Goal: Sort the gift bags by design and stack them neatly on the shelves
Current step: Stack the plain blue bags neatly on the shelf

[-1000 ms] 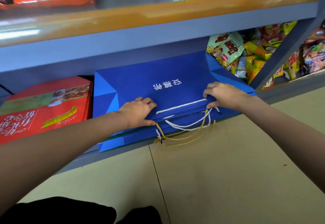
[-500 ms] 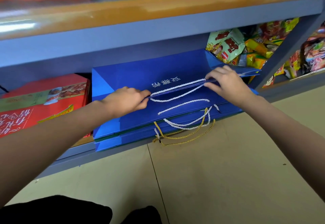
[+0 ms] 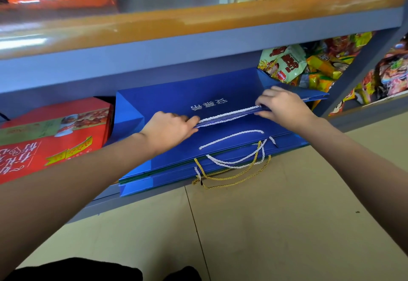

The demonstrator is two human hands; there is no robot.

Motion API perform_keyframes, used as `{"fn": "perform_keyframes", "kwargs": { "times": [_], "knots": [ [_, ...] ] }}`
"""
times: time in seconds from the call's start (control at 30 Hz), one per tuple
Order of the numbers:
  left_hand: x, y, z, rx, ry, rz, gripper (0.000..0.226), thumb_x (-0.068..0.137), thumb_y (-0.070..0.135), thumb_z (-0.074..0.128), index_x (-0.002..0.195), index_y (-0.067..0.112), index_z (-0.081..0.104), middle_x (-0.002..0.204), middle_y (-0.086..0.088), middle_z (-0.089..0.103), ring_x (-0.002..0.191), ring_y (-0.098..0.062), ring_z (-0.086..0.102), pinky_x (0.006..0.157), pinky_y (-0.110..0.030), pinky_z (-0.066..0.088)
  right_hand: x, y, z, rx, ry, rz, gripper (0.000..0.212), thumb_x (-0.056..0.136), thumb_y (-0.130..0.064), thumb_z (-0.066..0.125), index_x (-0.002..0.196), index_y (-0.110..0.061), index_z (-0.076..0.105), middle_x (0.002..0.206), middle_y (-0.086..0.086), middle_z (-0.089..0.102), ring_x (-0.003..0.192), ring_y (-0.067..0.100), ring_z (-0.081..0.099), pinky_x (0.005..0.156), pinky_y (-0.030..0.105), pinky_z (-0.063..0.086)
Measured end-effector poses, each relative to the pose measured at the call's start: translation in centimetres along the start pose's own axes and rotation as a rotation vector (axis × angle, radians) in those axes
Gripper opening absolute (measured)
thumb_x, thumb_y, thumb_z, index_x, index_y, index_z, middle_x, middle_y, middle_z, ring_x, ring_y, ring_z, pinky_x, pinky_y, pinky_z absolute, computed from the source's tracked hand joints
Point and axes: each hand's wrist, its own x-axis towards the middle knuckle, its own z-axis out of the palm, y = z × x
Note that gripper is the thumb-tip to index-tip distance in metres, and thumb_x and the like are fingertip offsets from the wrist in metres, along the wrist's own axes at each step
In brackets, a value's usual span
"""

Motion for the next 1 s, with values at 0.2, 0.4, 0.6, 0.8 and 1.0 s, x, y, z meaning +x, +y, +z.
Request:
{"fn": "perform_keyframes", "kwargs": {
  "times": [0.2,0.4,0.6,0.8,1.0],
  "knots": [
    [-0.8,4.0,2.3,0.167,-0.365,0.06,0.051,0.1,0.011,0.028,0.146,-0.001,0.012,0.122,-0.016,0.051,0.099,-0.028,0.061,0.06,-0.031,0.036,-2.7,-0.6,2.9,-0.01,-0.28,-0.015,0.038,0.092,-0.032,0.054,0.124,-0.01,0.054,0.12,0.007,0.054,0.117,0.024,0.046,0.088,0.036,0.043],
    [-1.8,2.8,1.1,-0.067,-0.521,-0.066,0.066,0.097,0.052,0.023,0.15,0.018,0.005,0.153,-0.007,0.022,0.136,-0.023,0.029,0.102,-0.037,0.038,-3.6,0.7,2.6,0.258,-0.303,0.137,0.039,0.083,-0.031,0.067,0.117,-0.013,0.061,0.123,0.004,0.056,0.116,0.022,0.05,0.098,0.035,0.041],
    [-1.5,1.5,0.5,-0.262,-0.602,-0.095,0.071,0.092,0.056,0.039,0.15,0.029,0.007,0.154,0.001,0.018,0.137,-0.02,0.023,0.107,-0.037,0.035,-3.7,1.7,2.6,0.128,-0.401,0.143,0.049,0.085,-0.029,0.065,0.13,-0.016,0.049,0.132,0.004,0.045,0.125,0.021,0.039,0.099,0.031,0.035],
    [-1.5,0.7,-0.6,-0.164,-0.515,-0.061,0.054,0.1,0.044,0.025,0.149,0.027,0.012,0.151,0.006,0.028,0.13,-0.021,0.035,0.097,-0.038,0.044,-2.3,2.5,1.0,0.187,-0.288,0.147,0.04,0.081,-0.026,0.07,0.116,-0.009,0.06,0.123,0.01,0.054,0.116,0.025,0.047,0.094,0.032,0.036],
    [-1.8,1.6,-0.2,-0.119,-0.486,-0.085,0.055,0.097,0.049,0.03,0.145,0.024,0.02,0.145,0.003,0.033,0.127,-0.021,0.037,0.093,-0.039,0.047,-2.2,2.2,0.8,0.124,-0.43,0.127,0.057,0.078,-0.035,0.071,0.128,-0.015,0.052,0.135,0.006,0.041,0.126,0.025,0.033,0.103,0.033,0.031]
  ]
}}
